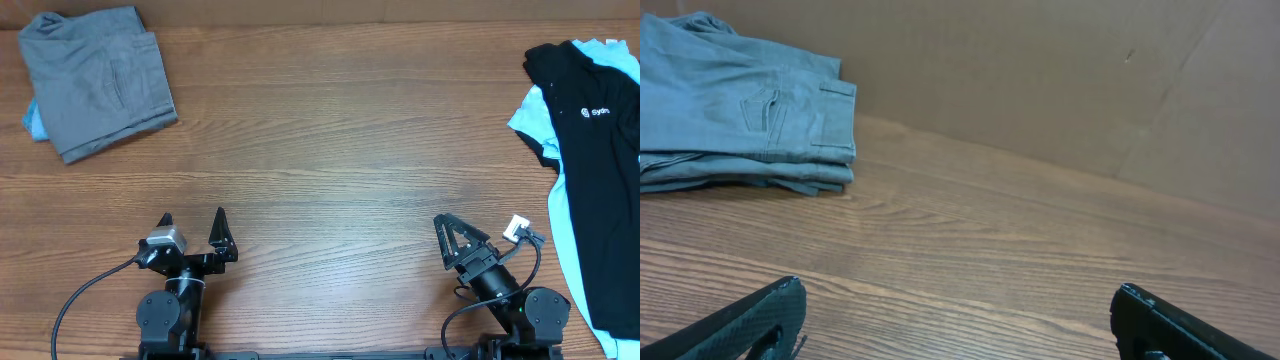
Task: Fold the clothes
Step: 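Reach the right gripper to the black polo shirt on the right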
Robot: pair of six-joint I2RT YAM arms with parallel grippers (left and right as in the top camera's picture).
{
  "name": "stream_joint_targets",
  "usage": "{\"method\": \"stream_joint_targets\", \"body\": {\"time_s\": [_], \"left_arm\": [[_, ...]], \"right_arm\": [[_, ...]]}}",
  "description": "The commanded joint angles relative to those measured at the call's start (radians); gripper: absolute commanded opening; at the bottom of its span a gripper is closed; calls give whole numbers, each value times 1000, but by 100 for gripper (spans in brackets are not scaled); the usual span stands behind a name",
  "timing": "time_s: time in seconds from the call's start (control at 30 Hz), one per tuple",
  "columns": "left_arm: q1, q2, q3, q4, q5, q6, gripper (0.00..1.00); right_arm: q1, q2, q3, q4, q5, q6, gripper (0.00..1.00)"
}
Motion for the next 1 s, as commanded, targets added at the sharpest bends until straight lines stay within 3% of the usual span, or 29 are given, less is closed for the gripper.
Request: {"method": "stream_joint_targets", "body": {"time_s": [0.0, 0.23, 0.43, 0.7, 0.77, 0.97], "left_arm": [[0, -10, -3, 1, 11, 18, 100], [0, -10, -3, 1, 11, 18, 100], [0, -10, -3, 1, 11, 18, 100], [0, -10, -3, 1, 11, 18, 100], [0, -10, -3, 1, 11, 18, 100], [0, -10, -3, 1, 11, 18, 100]], "right_arm": [[-5, -9, -10, 48, -21, 53, 100], [-5, 16, 76, 98, 121, -16, 100], [-5, 212, 263, 58, 235, -198, 100], [-5, 748, 750, -126, 421, -451, 100], [-17, 1016, 1023, -288, 529, -537, 100], [-125, 1447, 1499, -660, 633, -711, 100]]}}
